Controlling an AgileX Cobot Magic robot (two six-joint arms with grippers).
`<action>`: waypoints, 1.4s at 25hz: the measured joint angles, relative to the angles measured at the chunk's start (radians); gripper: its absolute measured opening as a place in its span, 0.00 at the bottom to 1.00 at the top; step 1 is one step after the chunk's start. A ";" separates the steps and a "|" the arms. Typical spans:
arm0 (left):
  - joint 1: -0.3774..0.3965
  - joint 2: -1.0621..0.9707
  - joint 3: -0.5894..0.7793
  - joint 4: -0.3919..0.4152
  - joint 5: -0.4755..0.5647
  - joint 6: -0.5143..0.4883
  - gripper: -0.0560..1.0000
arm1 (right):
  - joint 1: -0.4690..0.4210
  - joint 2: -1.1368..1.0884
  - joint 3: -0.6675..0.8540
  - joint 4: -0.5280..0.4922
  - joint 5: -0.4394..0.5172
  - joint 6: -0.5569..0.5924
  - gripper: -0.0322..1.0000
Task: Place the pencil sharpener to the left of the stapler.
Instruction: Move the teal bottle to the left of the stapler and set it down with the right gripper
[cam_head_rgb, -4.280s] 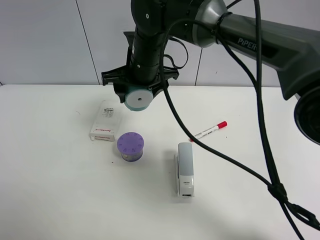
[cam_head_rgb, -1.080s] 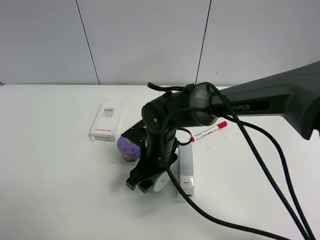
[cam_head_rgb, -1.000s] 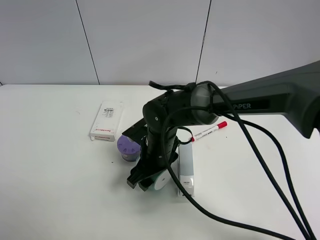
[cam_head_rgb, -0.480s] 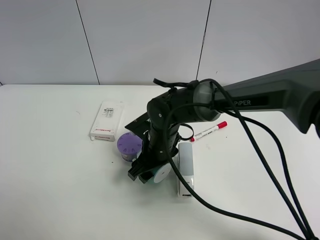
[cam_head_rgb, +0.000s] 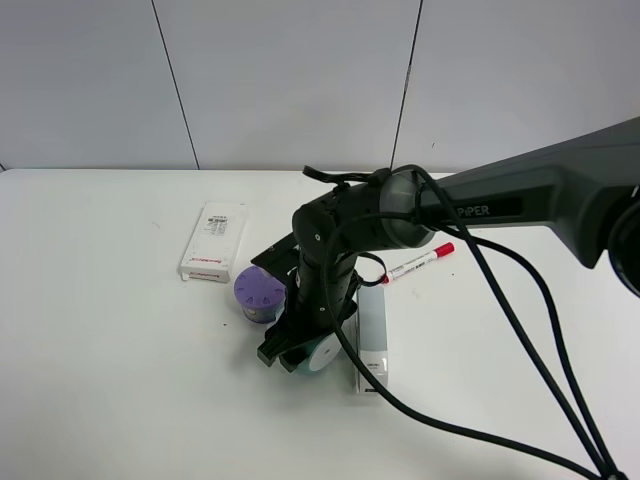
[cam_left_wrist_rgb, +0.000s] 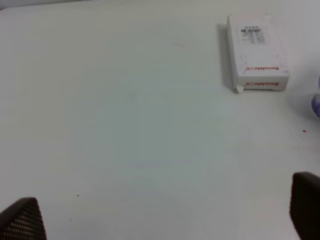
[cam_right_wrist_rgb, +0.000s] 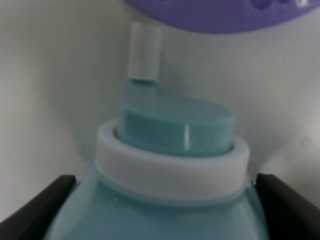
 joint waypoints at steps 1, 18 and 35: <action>0.000 0.000 0.000 0.000 0.000 0.000 1.00 | 0.000 0.000 0.000 0.000 0.000 0.000 0.70; 0.000 0.000 0.000 -0.001 0.000 0.000 1.00 | 0.001 0.008 -0.001 0.002 -0.011 -0.011 0.74; 0.000 0.000 0.000 -0.001 0.000 0.000 1.00 | 0.001 0.008 -0.002 0.011 -0.018 -0.009 0.91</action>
